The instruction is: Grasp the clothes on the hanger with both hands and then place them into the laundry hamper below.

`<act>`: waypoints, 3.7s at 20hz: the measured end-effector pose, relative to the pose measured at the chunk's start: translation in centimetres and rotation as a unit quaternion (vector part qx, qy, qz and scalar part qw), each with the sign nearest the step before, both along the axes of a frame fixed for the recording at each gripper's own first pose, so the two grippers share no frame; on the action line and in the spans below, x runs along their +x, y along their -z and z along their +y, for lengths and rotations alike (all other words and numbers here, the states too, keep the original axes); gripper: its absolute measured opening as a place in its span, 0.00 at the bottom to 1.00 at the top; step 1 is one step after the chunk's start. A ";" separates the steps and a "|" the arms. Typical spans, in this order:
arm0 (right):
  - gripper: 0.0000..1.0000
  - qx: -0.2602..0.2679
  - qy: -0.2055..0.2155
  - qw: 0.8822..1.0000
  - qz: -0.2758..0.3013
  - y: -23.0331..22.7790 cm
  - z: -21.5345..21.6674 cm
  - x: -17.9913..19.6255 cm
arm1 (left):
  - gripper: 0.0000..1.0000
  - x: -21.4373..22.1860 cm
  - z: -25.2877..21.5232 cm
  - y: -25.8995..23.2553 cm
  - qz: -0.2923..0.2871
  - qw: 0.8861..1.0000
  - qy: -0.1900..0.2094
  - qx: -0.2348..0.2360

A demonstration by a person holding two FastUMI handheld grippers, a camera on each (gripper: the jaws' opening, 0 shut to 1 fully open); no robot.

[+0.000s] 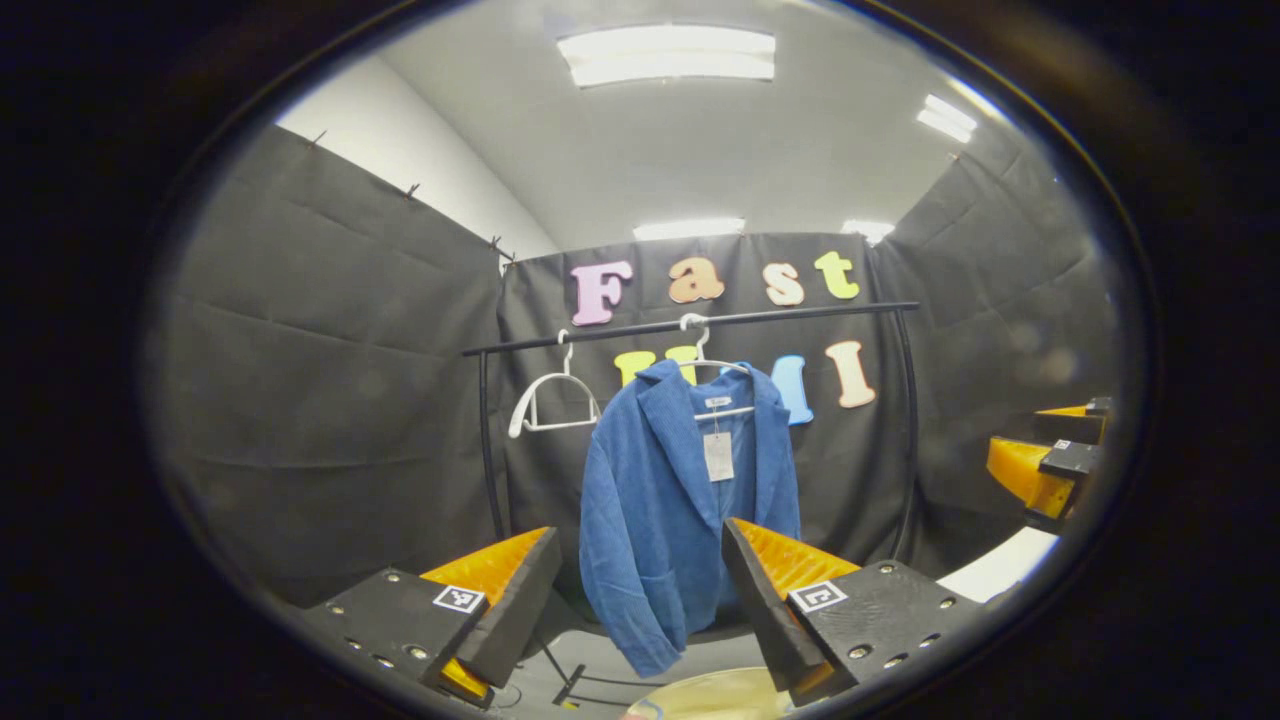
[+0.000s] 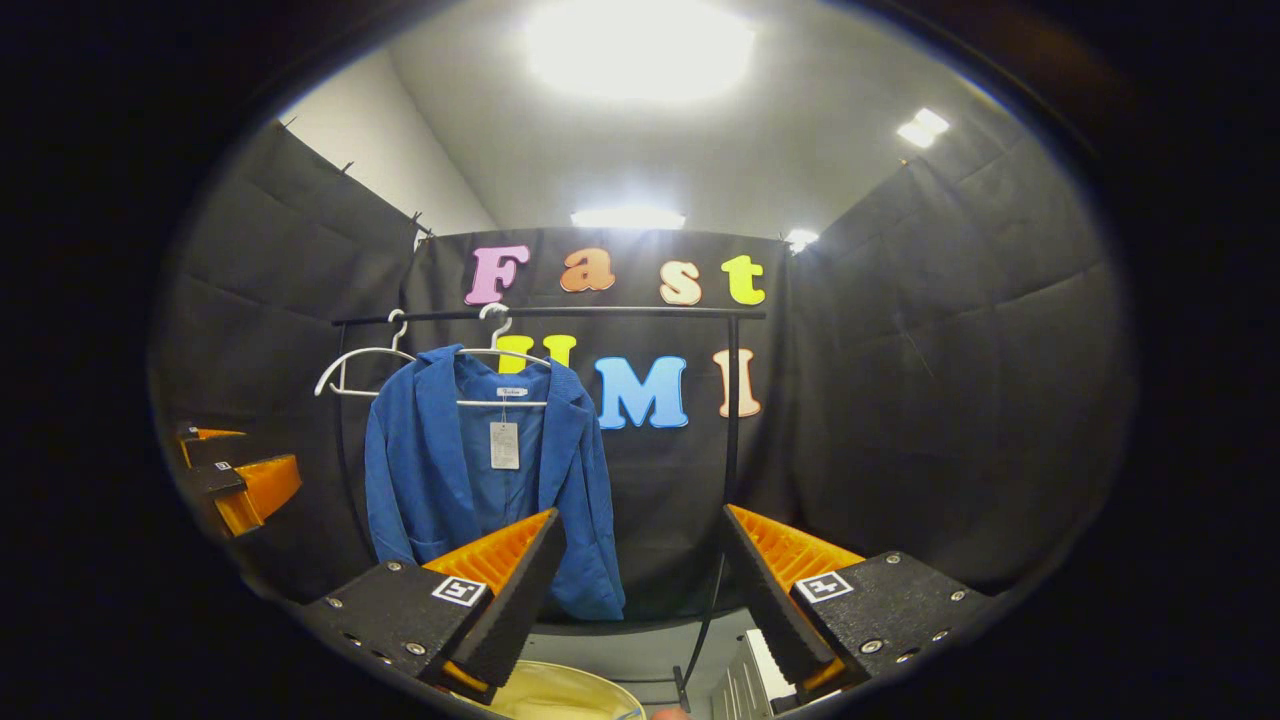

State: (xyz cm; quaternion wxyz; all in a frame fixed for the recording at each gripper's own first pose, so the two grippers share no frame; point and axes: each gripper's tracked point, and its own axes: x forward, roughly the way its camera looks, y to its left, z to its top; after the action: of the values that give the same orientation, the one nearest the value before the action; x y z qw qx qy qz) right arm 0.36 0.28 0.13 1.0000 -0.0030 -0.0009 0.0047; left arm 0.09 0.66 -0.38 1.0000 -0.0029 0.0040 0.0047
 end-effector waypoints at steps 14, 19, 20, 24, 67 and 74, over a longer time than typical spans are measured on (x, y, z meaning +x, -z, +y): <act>0.96 -0.001 -0.021 0.999 -0.024 -2.9 1.3 3.7 | 0.92 2.1 0.2 -1.8 -0.016 1.000 -0.008 -0.001; 0.96 0.001 -0.042 0.998 -0.040 -5.4 1.5 8.3 | 0.92 6.3 -0.3 -3.4 -0.023 1.000 -0.015 0.004; 0.96 0.004 -0.047 0.998 -0.045 -6.0 1.7 9.3 | 0.92 7.3 -0.5 -3.7 -0.024 1.000 -0.015 0.002; 0.96 0.012 -0.061 0.997 -0.042 -6.6 1.8 13.5 | 0.92 11.0 -1.1 -4.5 -0.024 0.999 -0.023 0.006; 0.78 0.035 -0.209 0.974 0.078 6.4 15.4 41.3 | 0.83 34.2 -5.0 5.9 0.067 0.983 -0.164 0.042; 0.06 0.021 -0.226 0.973 0.048 5.1 15.1 40.9 | 0.22 33.3 -6.2 5.0 0.049 0.989 -0.131 0.036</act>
State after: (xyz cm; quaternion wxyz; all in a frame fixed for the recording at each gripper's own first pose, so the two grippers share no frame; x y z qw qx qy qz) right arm 41.28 15.41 -5.01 0.9717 0.0183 0.0461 0.2311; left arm 33.37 -5.54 -5.42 0.9887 0.0333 0.0527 0.1361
